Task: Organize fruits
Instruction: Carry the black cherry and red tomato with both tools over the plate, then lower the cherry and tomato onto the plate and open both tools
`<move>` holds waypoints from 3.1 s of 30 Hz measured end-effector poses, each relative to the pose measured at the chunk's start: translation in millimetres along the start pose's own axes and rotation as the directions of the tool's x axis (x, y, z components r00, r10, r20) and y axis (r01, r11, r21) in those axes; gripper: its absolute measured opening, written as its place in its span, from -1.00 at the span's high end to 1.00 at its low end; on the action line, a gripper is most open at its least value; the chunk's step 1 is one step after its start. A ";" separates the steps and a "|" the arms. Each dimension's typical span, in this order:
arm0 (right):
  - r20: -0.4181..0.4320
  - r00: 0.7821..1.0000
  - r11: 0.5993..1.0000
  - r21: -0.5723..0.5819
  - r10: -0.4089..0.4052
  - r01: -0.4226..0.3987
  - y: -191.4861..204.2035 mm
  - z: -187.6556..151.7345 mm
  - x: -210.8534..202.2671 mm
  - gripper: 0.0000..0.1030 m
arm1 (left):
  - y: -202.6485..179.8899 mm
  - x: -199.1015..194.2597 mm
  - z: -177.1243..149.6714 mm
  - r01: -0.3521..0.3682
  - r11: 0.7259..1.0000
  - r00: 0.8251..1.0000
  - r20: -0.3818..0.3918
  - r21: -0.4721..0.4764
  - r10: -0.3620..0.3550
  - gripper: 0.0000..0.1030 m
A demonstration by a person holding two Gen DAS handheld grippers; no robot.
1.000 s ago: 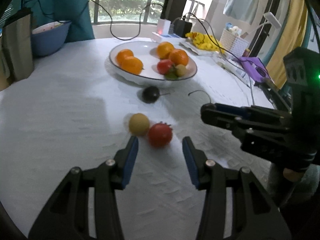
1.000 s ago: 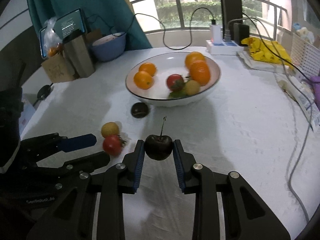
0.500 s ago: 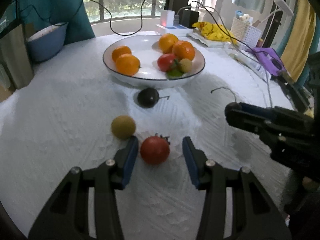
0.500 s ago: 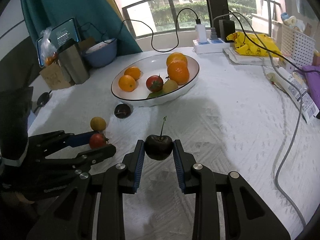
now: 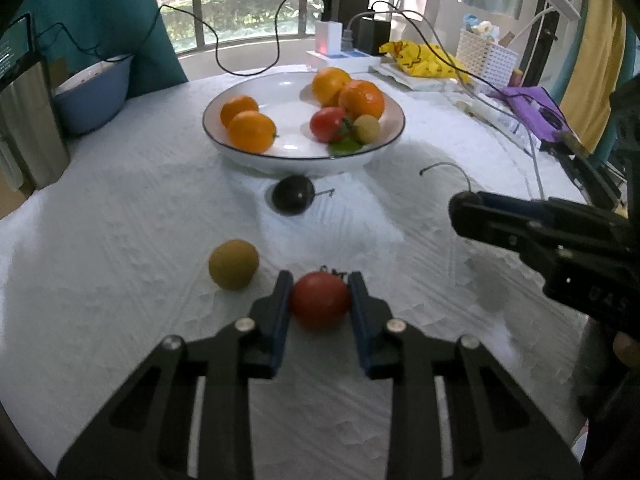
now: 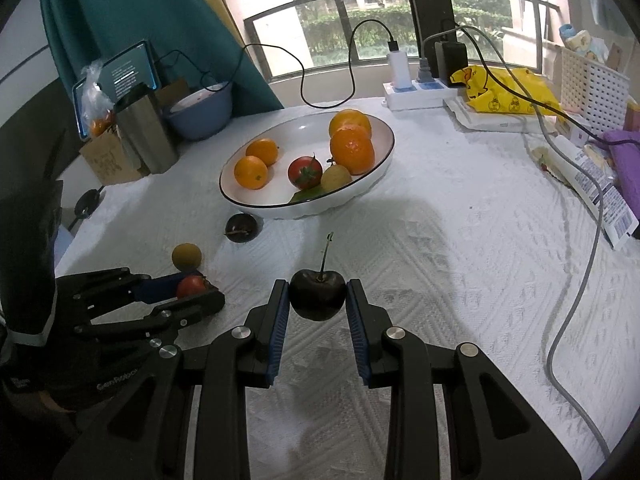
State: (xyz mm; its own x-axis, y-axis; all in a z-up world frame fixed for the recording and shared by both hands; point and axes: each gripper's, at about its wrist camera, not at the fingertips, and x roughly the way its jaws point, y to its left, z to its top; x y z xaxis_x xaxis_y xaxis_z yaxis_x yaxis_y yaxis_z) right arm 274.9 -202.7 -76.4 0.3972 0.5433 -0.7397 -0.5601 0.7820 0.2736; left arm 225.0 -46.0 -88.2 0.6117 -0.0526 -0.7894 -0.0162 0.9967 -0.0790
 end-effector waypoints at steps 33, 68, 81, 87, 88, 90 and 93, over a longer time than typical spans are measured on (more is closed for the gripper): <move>0.072 0.995 0.994 -0.083 -0.063 0.069 24.0 56.8 -18.0 0.40 | 26.7 -48.1 50.2 0.097 0.995 0.976 0.197 0.008 -0.097 0.44; 0.018 0.999 0.990 -0.134 -0.030 0.032 8.6 130.5 87.3 0.40 | 66.9 52.2 134.8 0.098 0.995 0.979 0.180 -0.006 -0.095 0.44; 0.011 1.000 0.993 -0.118 -0.010 0.011 2.0 130.9 97.9 0.40 | 66.2 71.4 140.7 0.105 0.994 0.988 0.115 0.001 -0.104 0.42; 0.005 0.999 0.992 -0.119 -0.038 0.038 3.9 131.2 95.4 0.37 | 69.1 64.3 140.5 0.097 0.995 0.988 0.119 -0.016 -0.095 0.27; 0.004 0.999 0.992 -0.119 -0.043 0.043 4.1 131.2 95.7 0.35 | 69.2 61.6 140.5 0.095 0.995 0.988 0.125 -0.017 -0.092 0.23; 0.000 0.998 0.992 -0.115 -0.057 0.056 4.4 131.5 93.1 0.30 | 70.0 55.5 140.1 0.090 0.996 0.987 0.137 -0.024 -0.086 0.14; 0.007 0.997 0.991 -0.107 -0.074 0.074 4.2 132.2 87.1 0.25 | 70.6 46.2 139.9 0.093 0.995 0.984 0.153 -0.026 -0.088 0.11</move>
State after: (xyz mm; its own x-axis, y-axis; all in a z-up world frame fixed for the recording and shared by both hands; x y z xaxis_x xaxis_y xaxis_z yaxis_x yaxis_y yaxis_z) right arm 403.2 -111.7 -58.3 0.4425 0.4858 -0.7538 -0.6037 0.7830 0.1502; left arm 362.8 30.6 -45.0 0.7244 -0.1303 -0.6770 0.0201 0.9856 -0.1682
